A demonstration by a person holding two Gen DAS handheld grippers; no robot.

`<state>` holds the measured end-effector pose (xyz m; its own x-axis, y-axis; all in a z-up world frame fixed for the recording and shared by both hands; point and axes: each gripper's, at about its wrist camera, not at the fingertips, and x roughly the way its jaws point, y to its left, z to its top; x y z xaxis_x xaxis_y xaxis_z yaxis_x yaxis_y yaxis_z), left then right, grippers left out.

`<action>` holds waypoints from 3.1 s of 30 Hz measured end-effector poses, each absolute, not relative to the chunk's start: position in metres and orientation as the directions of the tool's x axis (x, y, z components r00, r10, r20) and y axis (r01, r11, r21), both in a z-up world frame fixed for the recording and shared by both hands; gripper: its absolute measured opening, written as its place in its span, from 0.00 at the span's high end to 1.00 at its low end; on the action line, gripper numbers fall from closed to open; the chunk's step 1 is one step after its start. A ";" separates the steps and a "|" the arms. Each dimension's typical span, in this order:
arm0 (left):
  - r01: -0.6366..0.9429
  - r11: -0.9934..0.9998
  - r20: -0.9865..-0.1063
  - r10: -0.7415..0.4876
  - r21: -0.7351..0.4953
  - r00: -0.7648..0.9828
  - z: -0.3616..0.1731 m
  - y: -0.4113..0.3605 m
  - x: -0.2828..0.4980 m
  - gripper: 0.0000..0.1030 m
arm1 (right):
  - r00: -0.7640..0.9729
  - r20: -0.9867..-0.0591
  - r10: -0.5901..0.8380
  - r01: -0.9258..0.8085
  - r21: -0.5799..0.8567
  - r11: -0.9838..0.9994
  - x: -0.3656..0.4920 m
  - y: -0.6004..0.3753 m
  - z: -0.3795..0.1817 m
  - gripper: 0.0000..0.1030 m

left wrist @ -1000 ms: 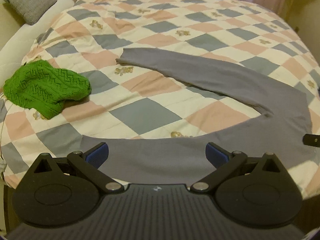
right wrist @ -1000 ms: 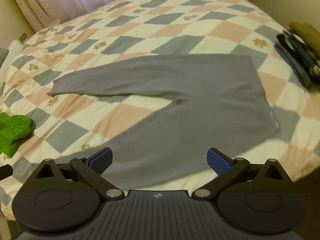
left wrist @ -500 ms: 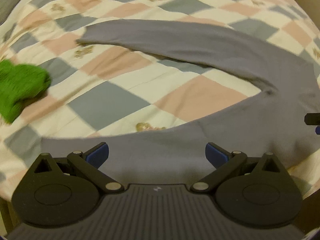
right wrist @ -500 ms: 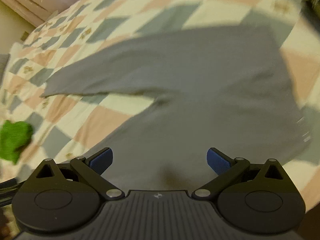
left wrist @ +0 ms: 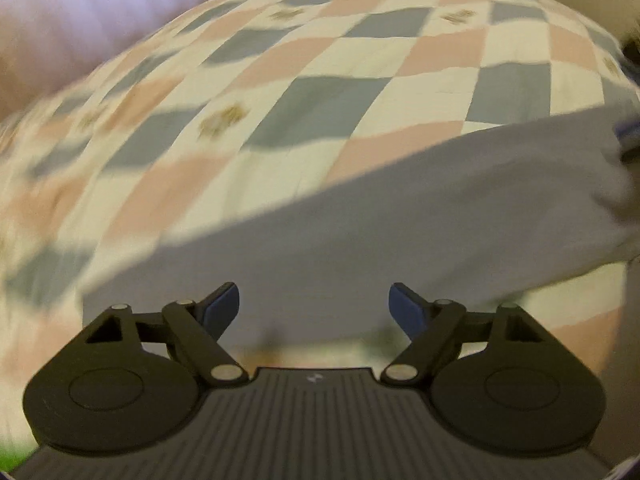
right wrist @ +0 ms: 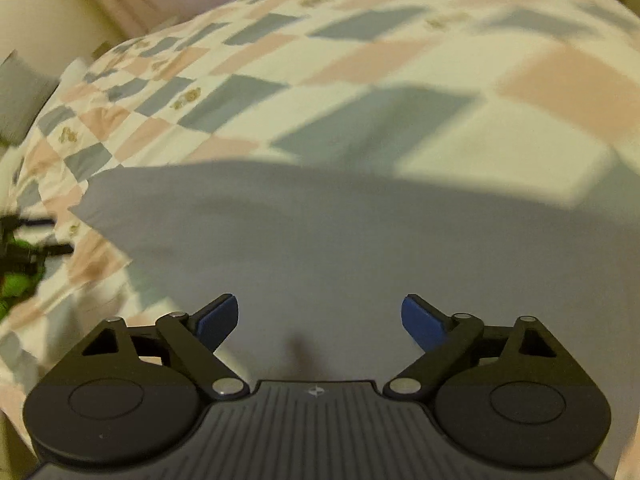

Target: Fold clothes

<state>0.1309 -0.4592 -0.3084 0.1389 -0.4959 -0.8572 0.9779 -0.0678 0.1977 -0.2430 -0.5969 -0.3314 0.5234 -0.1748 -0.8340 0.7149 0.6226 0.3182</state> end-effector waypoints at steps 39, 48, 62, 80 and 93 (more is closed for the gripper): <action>0.992 0.020 -0.810 -0.575 0.127 0.116 -0.264 -0.269 0.106 0.97 | 0.452 -0.705 -0.546 0.509 -0.299 0.807 -0.215 -0.398 -0.266 0.97; 0.942 0.310 -0.925 -0.380 -0.127 0.001 -0.317 -0.180 0.069 0.69 | 0.251 -0.894 -0.372 0.675 -0.114 0.729 -0.275 -0.307 -0.312 0.50; 0.304 0.817 -0.838 -0.538 -0.490 0.094 -0.362 -0.191 0.182 0.47 | 0.411 -0.762 -0.501 0.737 0.601 -0.309 -0.489 -0.446 -0.347 0.38; 0.615 0.712 -0.709 -0.623 -0.338 0.331 -0.248 -0.191 0.172 0.97 | 0.432 -0.657 -0.618 0.660 0.697 -0.279 -0.511 -0.463 -0.340 0.95; 0.565 0.812 -0.918 -0.325 -0.147 0.229 -0.350 -0.108 0.117 0.92 | 0.443 -0.765 -0.467 0.654 0.632 -0.416 -0.534 -0.418 -0.382 0.78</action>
